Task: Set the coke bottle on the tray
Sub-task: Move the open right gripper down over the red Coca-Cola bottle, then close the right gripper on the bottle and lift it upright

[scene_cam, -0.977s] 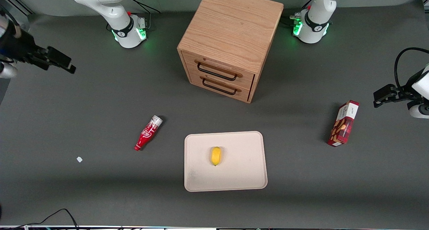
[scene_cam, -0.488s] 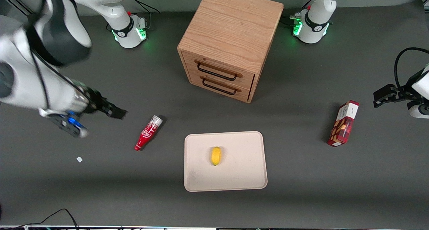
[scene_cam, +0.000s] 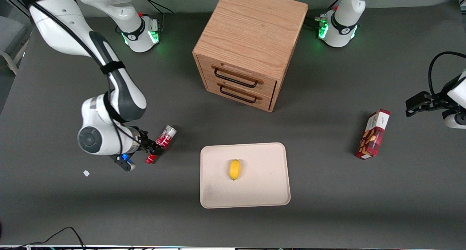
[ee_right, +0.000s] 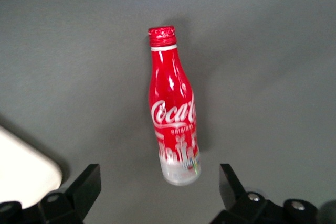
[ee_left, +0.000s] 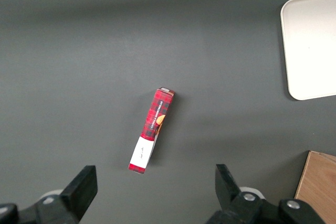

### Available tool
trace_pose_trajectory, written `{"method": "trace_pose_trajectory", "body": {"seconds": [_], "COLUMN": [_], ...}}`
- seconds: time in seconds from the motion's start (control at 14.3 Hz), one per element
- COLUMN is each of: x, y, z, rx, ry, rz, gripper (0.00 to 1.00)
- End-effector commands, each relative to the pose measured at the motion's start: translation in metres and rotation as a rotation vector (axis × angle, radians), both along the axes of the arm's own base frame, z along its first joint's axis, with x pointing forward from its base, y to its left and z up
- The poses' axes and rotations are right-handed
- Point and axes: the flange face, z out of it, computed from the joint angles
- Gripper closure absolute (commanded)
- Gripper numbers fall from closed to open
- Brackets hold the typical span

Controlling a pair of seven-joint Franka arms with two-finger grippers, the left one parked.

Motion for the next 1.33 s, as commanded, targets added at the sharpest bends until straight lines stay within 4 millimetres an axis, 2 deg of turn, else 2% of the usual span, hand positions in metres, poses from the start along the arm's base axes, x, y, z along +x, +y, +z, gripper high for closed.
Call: {"method": "trace_pose_trajectory", "body": {"seconds": [0.0,0.56,0.7,0.77,0.84,0.98,1.05,1.26], "x": [-0.015,-0.032,-0.032,-0.032,-0.033,-0.033,-0.033,-0.030], "y": [0.006,0.002,0.002,0.002,0.002,0.002,0.001,0.005], "z": [-0.014,-0.072,-0.081,-0.084,-0.086,-0.089,-0.087,-0.077], "rx": [-0.019,-0.028,-0.024,-0.023,-0.023,-0.025,-0.038,-0.045], "ry": [-0.040,-0.098,-0.103,-0.107,-0.105,-0.103,-0.109,-0.127], "rz": [-0.016,-0.003,-0.007,-0.005,-0.005,0.012,0.033,0.062], "gripper": [0.00,0.00,0.00,0.07,0.26,0.87,1.00,1.00]}}
